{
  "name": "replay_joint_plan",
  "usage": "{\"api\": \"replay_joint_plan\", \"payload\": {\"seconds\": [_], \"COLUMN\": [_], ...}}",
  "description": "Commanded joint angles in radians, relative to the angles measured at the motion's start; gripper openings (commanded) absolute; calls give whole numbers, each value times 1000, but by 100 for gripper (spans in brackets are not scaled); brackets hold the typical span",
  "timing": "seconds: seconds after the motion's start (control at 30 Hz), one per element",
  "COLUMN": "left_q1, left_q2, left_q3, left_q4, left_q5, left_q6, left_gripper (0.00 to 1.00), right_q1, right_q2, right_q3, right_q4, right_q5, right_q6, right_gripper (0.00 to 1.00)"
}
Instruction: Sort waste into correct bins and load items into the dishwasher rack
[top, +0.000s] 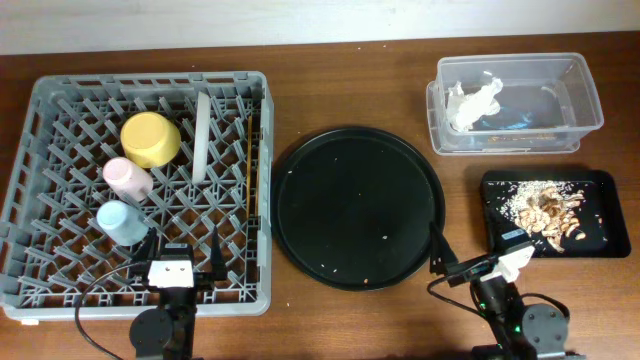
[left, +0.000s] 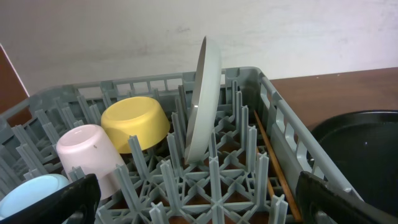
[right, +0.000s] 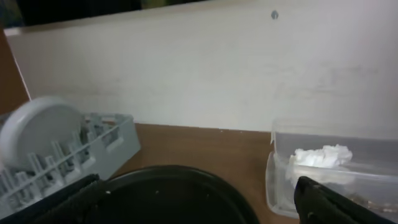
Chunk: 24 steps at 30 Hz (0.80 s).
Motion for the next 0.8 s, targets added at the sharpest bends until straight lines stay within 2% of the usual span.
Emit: {"api": "replay_joint_plan", "payload": {"seconds": [0.0, 0.03, 0.17, 0.33, 0.43, 0.57, 0.77], "left_q1": [-3, -3, -3, -3, -3, -3, -3], "left_q2": [-5, -5, -5, -5, -5, -5, -5], "left_q3": [-5, -5, -5, -5, -5, -6, -6], "left_q4": [-2, -2, -2, -2, -3, -2, -3], "left_q5": [-4, -4, -4, -4, -4, -4, -4], "left_q6": [13, 13, 13, 13, 13, 13, 13], "left_gripper": [99, 99, 99, 99, 99, 99, 99], "right_q1": [9, 9, 9, 7, 7, 7, 7], "right_q2": [-11, -11, -11, -11, -11, -11, -11], "right_q3": [-75, -94, -93, -93, -93, -93, -93], "right_q4": [99, 146, 146, -51, -79, -81, -80], "right_q5": [13, 23, 116, 193, 257, 255, 251], "right_q6": [-40, -40, -40, -40, -45, -192, -193], "right_gripper": [99, 99, 99, 99, 99, 99, 99]}}
